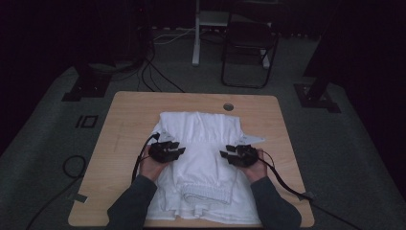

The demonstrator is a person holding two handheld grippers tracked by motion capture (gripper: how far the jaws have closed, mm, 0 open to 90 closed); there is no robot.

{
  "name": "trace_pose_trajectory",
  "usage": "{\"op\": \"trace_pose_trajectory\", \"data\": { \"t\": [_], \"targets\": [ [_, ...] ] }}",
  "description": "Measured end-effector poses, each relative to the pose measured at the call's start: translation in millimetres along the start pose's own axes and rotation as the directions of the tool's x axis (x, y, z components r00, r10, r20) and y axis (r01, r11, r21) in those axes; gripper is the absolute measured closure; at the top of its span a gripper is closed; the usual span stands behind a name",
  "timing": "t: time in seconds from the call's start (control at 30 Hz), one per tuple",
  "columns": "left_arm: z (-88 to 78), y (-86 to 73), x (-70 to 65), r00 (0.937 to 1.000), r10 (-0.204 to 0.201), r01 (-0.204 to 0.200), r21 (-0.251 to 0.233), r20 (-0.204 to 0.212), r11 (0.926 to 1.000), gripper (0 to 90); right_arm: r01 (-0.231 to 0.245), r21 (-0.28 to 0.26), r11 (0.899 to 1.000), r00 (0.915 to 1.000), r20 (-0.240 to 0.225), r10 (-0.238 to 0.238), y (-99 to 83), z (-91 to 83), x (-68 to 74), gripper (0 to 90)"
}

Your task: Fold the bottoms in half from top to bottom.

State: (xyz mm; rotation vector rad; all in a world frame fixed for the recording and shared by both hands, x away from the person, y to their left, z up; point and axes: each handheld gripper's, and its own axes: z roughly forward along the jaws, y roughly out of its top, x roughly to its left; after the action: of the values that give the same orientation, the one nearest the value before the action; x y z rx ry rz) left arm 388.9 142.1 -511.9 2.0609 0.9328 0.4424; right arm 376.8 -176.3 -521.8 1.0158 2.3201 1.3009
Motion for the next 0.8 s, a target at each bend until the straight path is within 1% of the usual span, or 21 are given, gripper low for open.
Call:
{"op": "trace_pose_trajectory", "data": {
  "t": [0.03, 0.1, 0.13, 0.17, 0.2, 0.23, 0.27, 0.3, 0.33, 0.37, 0.43, 0.5, 0.53, 0.57, 0.63, 0.73, 0.8],
  "targets": [
    [6.9, 2.6, 3.3, 0.9999, -0.006, 0.006, -0.003, -0.015, 1.0, 58.9, -0.016, -0.005, 1.0, 0.9995, 0.026, 0.017, 4.2, 6.5, -7.1, 56.6],
    [23.2, 3.9, 10.1, 0.9993, -0.018, 0.019, 0.022, -0.032, 0.9996, 58.9, -0.046, -0.006, 0.999, 0.9971, 0.061, 0.046, 10.5, 20.9, -19.8, 55.4],
    [35.6, 0.6, 15.3, 0.9986, -0.031, 0.033, 0.066, -0.044, 0.9972, 58.9, -0.056, 0.005, 0.998, 0.995, 0.084, 0.055, 12.0, 28.2, -24.9, 54.8],
    [40.6, -2.4, 17.5, 0.9983, -0.041, 0.045, 0.084, -0.042, 0.9955, 59.3, -0.067, 0.031, 0.997, 0.9913, 0.115, 0.063, 11.7, 39.9, -30.9, 54.3],
    [44.1, -5.8, 19.4, 0.9979, -0.05, 0.054, 0.095, -0.039, 0.994, 59.4, -0.075, 0.049, 0.996, 0.9901, 0.123, 0.068, 10.3, 45.2, -33.2, 54.3],
    [46.6, -10.6, 20.8, 0.9971, -0.069, 0.072, 0.088, -0.032, 0.9935, 59.8, -0.079, 0.065, 0.995, 0.9888, 0.132, 0.07, 8.1, 49.9, -34.9, 54.1],
    [45.9, -14.6, 22.1, 0.9961, -0.085, 0.086, 0.068, -0.023, 0.994, 60.1, -0.085, 0.082, 0.993, 0.9873, 0.141, 0.073, 4.3, 55.1, -35.9, 54.1],
    [43.8, -18.2, 22.3, 0.9945, -0.102, 0.104, 0.057, -0.021, 0.993, 60.8, -0.089, 0.097, 0.991, 0.9873, 0.14, 0.075, -0.4, 58.9, -36.0, 54.1],
    [41.7, -20.9, 21.2, 0.994, -0.107, 0.108, 0.053, -0.023, 0.9927, 61.5, -0.082, 0.082, 0.993, 0.9874, 0.142, 0.07, -6.6, 60.3, -34.4, 54.2],
    [40.3, -23.1, 19.8, 0.9941, -0.106, 0.107, 0.049, -0.023, 0.9931, 61.7, -0.078, 0.065, 0.995, 0.9873, 0.143, 0.068, -10.1, 59.1, -33.2, 54.1],
    [33.9, -30.6, 13.9, 0.9946, -0.102, 0.103, 0.04, -0.021, 0.9939, 61.8, -0.081, 0.055, 0.995, 0.9879, 0.137, 0.073, -14.0, 55.5, -31.3, 54.2],
    [28.2, -37.6, 7.5, 0.9939, -0.108, 0.109, 0.027, -0.018, 0.9937, 61.9, -0.081, 0.053, 0.995, 0.9884, 0.133, 0.073, -18.4, 50.8, -26.5, 54.2],
    [22.8, -43.3, 1.6, 0.9945, -0.104, 0.104, 0.023, -0.016, 0.9943, 62.0, -0.069, 0.057, 0.996, 0.9893, 0.133, 0.061, -20.6, 48.4, -22.7, 54.2],
    [21.0, -45.0, -0.6, 0.9944, -0.105, 0.105, 0.021, -0.015, 0.9943, 61.9, -0.057, 0.059, 0.997, 0.9902, 0.131, 0.049, -24.2, 44.6, -16.9, 54.2],
    [13.8, -51.3, -8.9, 0.9946, -0.102, 0.103, 0.023, -0.015, 0.9944, 61.9, -0.052, 0.06, 0.997, 0.9912, 0.125, 0.044, -28.2, 40.1, -11.5, 54.2],
    [4.7, -58.8, -21.0, 0.9947, -0.101, 0.102, 0.027, -0.016, 0.9944, 61.9, -0.042, 0.063, 0.997, 0.9922, 0.12, 0.034, -37.2, 30.2, 1.4, 54.3],
    [-0.7, -61.7, -28.0, 0.9949, -0.1, 0.1, 0.043, -0.014, 0.994, 61.9, -0.029, 0.064, 0.998, 0.993, 0.116, 0.022, -41.6, 25.5, 7.3, 54.3]
  ]
}}
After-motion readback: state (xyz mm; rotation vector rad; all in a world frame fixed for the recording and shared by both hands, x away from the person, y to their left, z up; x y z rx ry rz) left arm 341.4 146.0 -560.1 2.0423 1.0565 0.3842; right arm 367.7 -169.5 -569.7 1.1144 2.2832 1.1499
